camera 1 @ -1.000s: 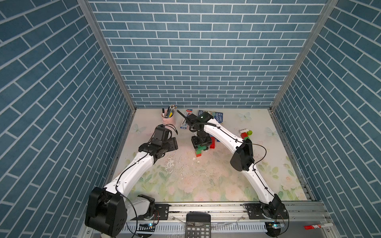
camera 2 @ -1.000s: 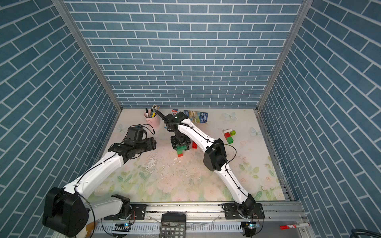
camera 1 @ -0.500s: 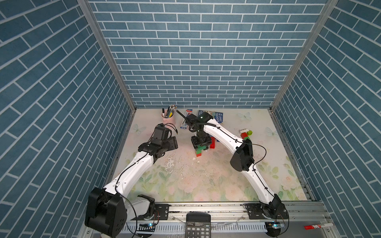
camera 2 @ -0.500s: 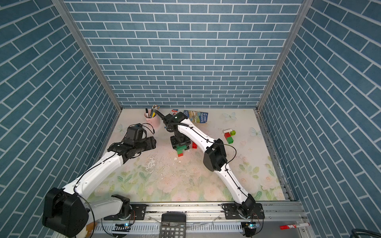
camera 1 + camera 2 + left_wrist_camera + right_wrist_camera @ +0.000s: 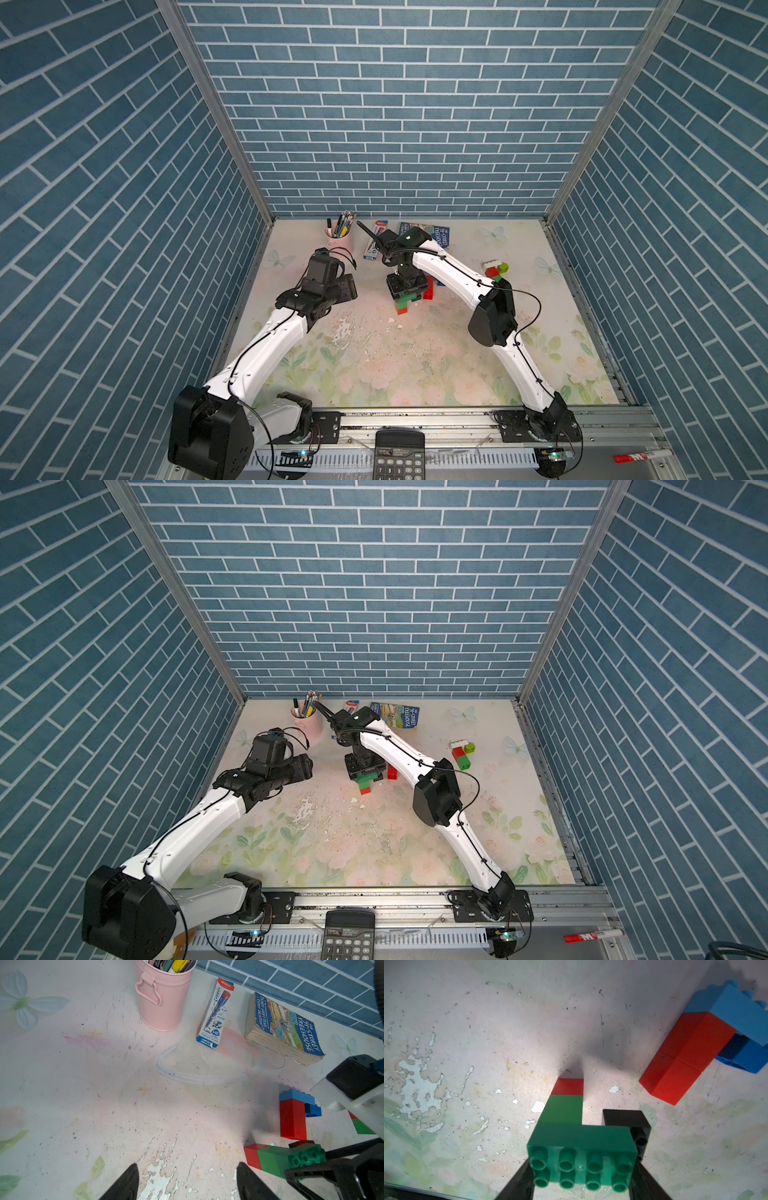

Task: Assemble the letter r with lego
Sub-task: Assemble the lego brick with the lego brick.

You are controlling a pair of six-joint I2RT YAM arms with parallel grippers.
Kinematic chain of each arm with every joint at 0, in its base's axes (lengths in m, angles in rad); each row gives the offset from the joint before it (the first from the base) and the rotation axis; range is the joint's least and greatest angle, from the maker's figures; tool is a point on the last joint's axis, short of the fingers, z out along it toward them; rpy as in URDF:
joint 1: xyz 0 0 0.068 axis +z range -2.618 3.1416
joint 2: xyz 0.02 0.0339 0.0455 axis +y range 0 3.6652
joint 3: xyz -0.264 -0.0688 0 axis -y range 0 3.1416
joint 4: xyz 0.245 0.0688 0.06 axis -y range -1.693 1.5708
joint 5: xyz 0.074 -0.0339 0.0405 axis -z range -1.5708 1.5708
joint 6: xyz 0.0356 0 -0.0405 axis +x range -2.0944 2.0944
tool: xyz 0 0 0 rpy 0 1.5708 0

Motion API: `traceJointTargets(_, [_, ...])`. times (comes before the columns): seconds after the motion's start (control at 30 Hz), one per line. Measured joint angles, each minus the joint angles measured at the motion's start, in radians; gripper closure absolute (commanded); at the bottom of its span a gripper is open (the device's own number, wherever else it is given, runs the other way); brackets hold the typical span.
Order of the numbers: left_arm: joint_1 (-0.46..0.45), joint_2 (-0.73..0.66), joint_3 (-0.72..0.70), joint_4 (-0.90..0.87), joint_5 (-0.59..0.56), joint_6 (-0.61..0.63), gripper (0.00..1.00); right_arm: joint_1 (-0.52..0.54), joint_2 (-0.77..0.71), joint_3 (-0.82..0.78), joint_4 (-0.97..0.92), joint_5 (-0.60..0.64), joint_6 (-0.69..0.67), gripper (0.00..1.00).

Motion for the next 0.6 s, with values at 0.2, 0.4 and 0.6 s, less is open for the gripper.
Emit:
traceJointTargets(0.2, [0.0,-0.005,0.0,0.0,-0.004,0.0,0.22,-0.002,-0.018,-0.034,0.024,-0.002,0.0,0.41])
traceJointTargets(0.4, [0.0,-0.014,0.0,-0.001,-0.006,0.0,0.22,-0.003,-0.026,-0.049,0.035,-0.008,0.0,0.3])
traceJointTargets(0.6, [0.0,-0.014,0.0,-0.003,-0.006,0.0,0.22,-0.003,-0.035,-0.081,0.051,0.001,0.0,0.28])
